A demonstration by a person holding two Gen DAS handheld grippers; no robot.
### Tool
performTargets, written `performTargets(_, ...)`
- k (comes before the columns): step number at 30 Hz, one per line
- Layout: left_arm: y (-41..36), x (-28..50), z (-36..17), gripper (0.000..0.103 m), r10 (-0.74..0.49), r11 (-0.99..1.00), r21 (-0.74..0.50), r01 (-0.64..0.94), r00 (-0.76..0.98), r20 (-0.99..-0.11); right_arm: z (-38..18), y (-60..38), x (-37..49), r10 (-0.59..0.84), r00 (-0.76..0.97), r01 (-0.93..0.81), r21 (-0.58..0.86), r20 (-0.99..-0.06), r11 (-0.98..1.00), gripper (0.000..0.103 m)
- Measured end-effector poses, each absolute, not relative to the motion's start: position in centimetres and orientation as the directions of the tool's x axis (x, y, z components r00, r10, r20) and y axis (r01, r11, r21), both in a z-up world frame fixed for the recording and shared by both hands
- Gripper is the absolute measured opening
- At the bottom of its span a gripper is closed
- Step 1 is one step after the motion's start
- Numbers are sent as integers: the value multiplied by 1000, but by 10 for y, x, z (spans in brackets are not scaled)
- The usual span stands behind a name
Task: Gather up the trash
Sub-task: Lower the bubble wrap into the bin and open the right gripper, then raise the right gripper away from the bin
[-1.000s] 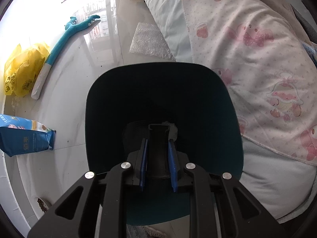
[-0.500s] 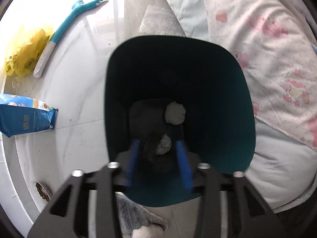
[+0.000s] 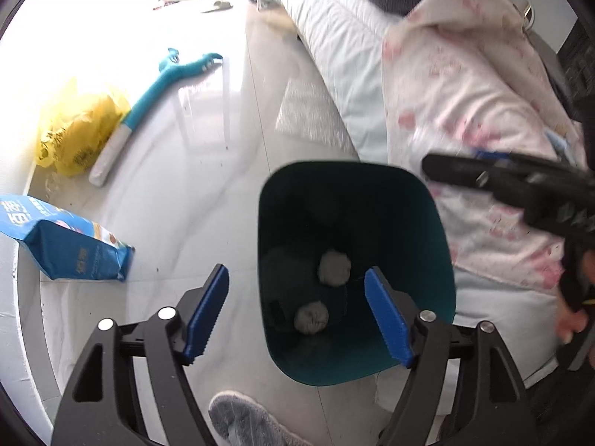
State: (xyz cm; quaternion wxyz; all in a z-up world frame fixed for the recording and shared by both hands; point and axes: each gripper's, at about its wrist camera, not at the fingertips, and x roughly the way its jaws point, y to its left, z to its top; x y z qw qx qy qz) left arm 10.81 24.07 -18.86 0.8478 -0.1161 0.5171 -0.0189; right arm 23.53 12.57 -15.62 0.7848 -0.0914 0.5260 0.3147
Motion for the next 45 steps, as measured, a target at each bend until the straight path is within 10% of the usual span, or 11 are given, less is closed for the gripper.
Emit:
performTargets(22, 247, 79, -74, 93, 25, 994, -67, -89, 766, -643, -220, 137, 232, 215, 152, -560, 96, -965, 823, 36)
performTargets(45, 212, 62, 12, 96, -61, 991, -133, 4, 900, -431, -166, 125, 219, 298, 255, -569, 107, -920, 815, 71)
